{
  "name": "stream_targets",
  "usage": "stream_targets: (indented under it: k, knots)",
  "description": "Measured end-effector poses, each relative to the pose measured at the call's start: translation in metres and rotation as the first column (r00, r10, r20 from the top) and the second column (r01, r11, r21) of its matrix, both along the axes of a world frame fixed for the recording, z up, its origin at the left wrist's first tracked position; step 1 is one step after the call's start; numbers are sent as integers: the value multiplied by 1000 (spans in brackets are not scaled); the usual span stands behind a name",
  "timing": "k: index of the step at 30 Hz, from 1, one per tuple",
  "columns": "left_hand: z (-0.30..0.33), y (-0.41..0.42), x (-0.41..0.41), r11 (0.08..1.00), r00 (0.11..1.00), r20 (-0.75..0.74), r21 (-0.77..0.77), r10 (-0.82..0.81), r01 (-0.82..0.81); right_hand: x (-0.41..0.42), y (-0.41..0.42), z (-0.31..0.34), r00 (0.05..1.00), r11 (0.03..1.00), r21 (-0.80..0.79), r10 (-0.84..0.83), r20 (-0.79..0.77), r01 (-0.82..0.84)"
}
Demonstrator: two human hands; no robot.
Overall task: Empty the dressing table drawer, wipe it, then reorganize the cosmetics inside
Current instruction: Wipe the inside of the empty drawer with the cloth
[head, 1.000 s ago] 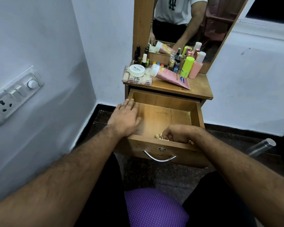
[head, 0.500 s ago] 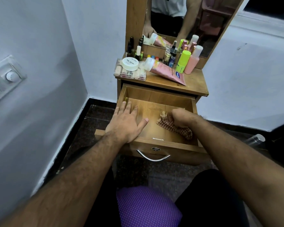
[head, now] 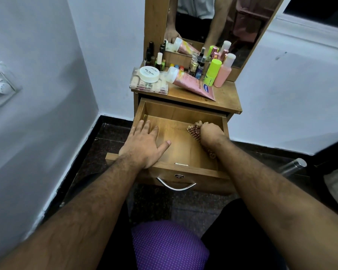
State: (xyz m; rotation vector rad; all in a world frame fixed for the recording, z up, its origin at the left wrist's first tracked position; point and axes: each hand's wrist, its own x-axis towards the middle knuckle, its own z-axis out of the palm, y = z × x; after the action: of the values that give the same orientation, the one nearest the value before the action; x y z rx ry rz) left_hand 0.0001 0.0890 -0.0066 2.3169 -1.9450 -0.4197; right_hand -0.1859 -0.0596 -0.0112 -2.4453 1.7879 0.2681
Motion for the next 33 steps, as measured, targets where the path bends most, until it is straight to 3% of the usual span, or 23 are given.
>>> stream_targets:
  k: [8,13,18,29,33]
  knots:
    - [-2,0,1,1000,1000,10,-16,7,-7,-11,41,2,996,987,131,-85,-28,87]
    - [0,1,0,1000,1000,18,-26,11,-11,-21,52,7,993,980,196,-16,-115,38]
    - [2,2,-1,999,1000,8,-29,18,-18,-31,47,20,990,913,408,75,-120,-19]
    - [1,1,-2,999,1000,1,-45,21,-21,10,57,8,944,826,472,204,260,-308]
    - [0,1,-1,998,1000,-18,-63,26,-27,42,66,3,912,756,513,300,280,-406]
